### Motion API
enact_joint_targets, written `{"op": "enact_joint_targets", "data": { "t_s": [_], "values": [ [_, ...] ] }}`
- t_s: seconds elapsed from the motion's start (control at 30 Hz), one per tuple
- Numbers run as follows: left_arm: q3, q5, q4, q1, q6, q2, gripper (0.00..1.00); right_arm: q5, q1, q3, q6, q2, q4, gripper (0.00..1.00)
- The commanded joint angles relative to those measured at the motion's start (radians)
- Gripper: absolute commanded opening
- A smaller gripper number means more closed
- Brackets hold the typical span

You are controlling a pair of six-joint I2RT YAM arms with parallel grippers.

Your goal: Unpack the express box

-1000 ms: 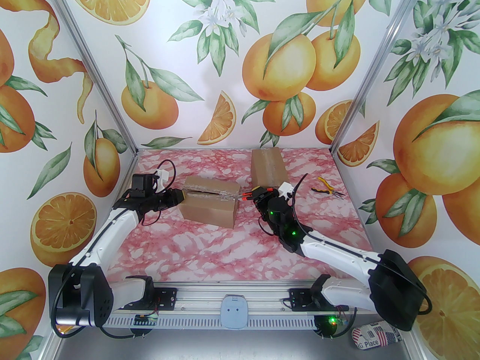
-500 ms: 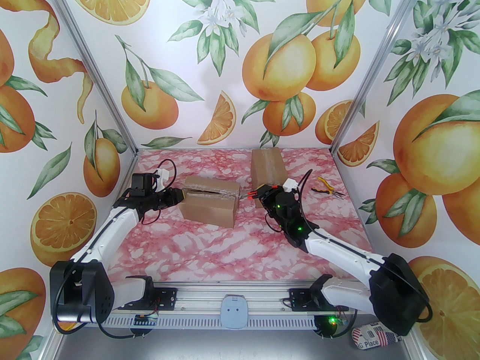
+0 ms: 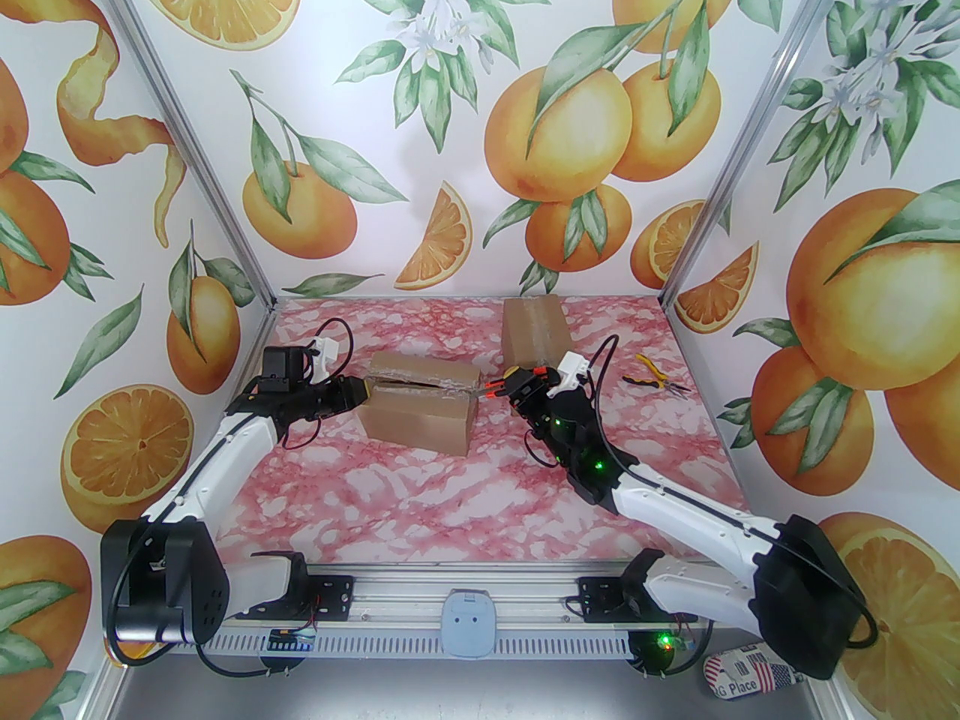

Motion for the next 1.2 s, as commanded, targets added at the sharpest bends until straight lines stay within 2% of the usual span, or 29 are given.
{"op": "enact_joint_targets", "data": {
  "t_s": [0.0,0.17,0.53,0.83,1.17],
  "values": [
    [-0.091,-0.121,-0.271,0.001,0.022,0.091,0.26,0.052,0.004,0.009,-0.03,-0.004,-0.003,0.0],
    [-0.094,-0.121,-0.272,0.001,0.024,0.096,0.26,0.072,0.003,0.013,-0.053,-0.004,-0.023,0.0],
    [-0.099,-0.121,-0.274,0.0,0.02,0.091,0.25,0.042,0.004,0.004,-0.044,0.048,0.105,0.0],
    [-0.105,-0.119,-0.272,-0.002,0.018,0.093,0.24,0.065,0.006,-0.006,-0.05,-0.009,0.067,0.0],
    [-0.116,-0.12,-0.267,-0.003,0.015,0.092,0.24,0.04,0.007,0.019,-0.029,0.05,0.044,0.0]
  ]
}}
